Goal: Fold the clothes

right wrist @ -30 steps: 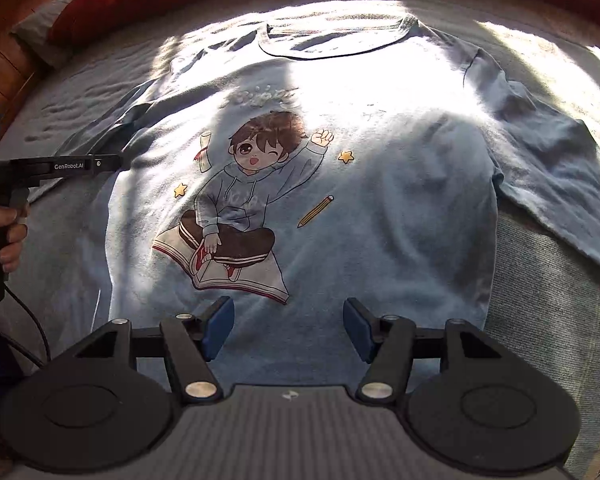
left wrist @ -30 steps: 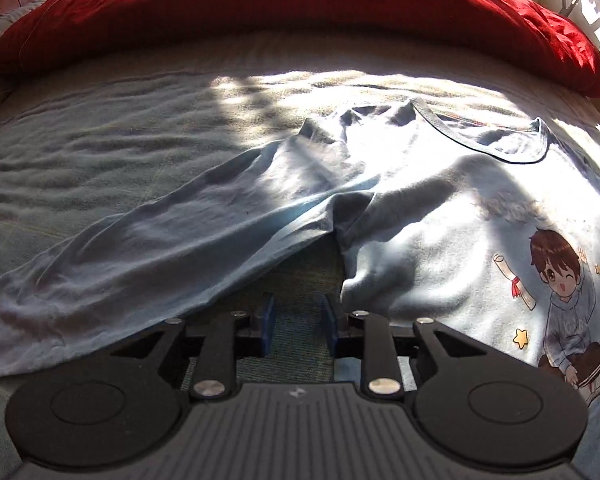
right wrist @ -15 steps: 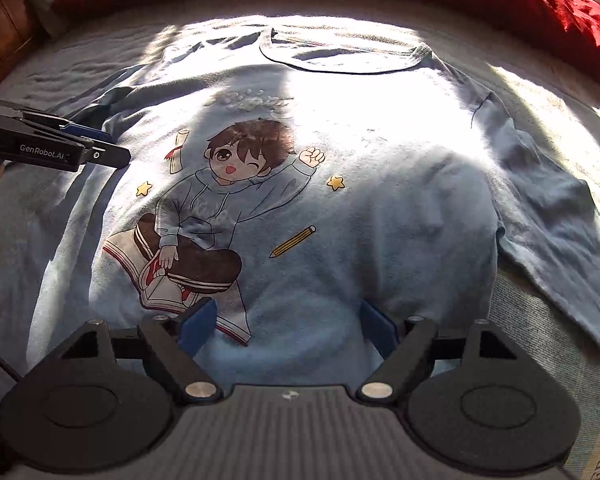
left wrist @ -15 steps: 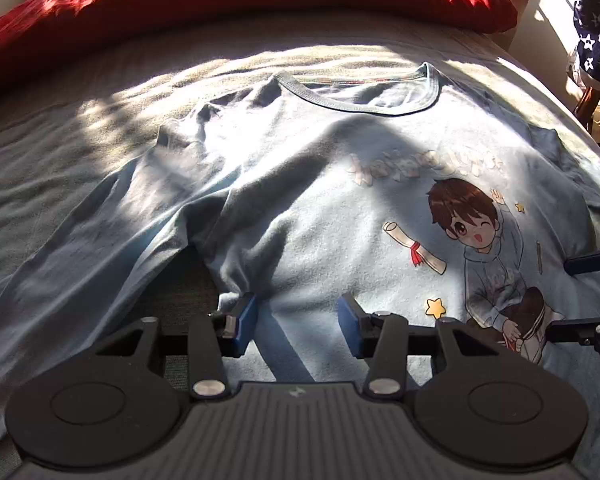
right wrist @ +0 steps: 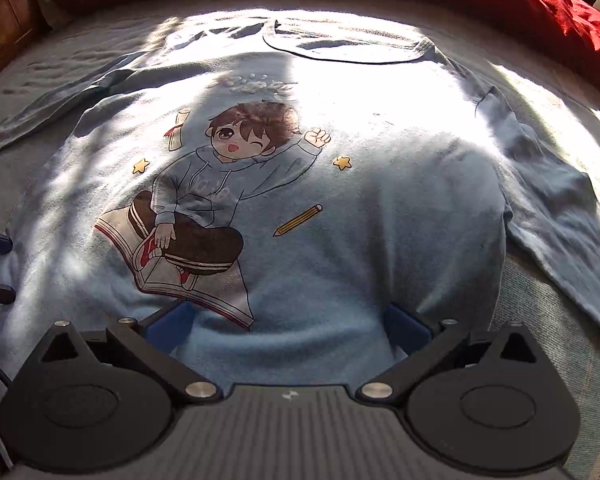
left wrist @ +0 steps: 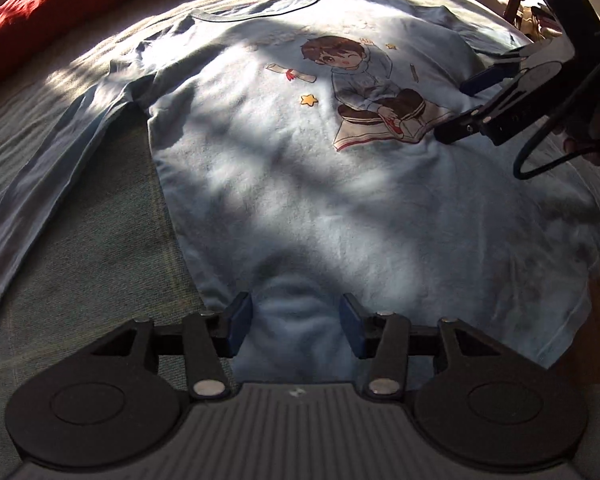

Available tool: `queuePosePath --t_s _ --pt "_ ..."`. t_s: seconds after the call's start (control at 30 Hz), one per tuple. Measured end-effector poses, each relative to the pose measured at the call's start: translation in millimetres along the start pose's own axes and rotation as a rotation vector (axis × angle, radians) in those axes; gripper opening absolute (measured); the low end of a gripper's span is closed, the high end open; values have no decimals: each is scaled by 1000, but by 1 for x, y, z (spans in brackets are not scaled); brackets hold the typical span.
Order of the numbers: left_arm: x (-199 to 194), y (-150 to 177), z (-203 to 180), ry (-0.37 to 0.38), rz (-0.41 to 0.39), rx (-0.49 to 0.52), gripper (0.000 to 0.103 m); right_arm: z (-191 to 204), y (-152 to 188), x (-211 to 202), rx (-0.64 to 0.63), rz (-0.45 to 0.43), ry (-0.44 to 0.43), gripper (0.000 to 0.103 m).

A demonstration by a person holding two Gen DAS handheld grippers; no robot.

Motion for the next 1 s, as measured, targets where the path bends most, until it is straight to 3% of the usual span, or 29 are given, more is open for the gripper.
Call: queuePosePath --t_s 0.2,0.33,0.4,0.47,0.57,0.67,0.77,0.87,1.0 --pt "-20 52 -30 52 125 23 59 -9 32 -28 -82 32 0 103" --pt "-29 63 -35 65 175 0 58 -16 98 -55 -192 120 0 103" --pt "-35 48 -33 43 129 12 58 -17 125 -66 -297 137 43 103" --pt "-40 26 -30 9 53 41 58 -13 138 -78 -331 157 25 103" --pt "-33 -11 -32 -25 -68 118 60 8 122 -88 -307 66 -30 103" --pt "-12 -33 -46 -39 -119 258 61 39 104 -71 -343 15 -91 103" --pt "2 -24 -64 -15 -101 364 60 57 105 -50 -406 -23 -116 103" --pt "-6 10 -74 25 -43 346 61 56 131 -55 -455 -57 -121 103" --pt "-25 37 -82 76 46 315 61 37 169 -73 -478 30 -111 103"
Point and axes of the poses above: each gripper's, at about its wrist camera, not at the fingertips, and x roughly the way its jaws point, z to its left, y to its underside, the point moved 7 cm from there along x, roughly the way its jaws point, and after that the axes turned 15 degrees about x, right-handed, at the moved point
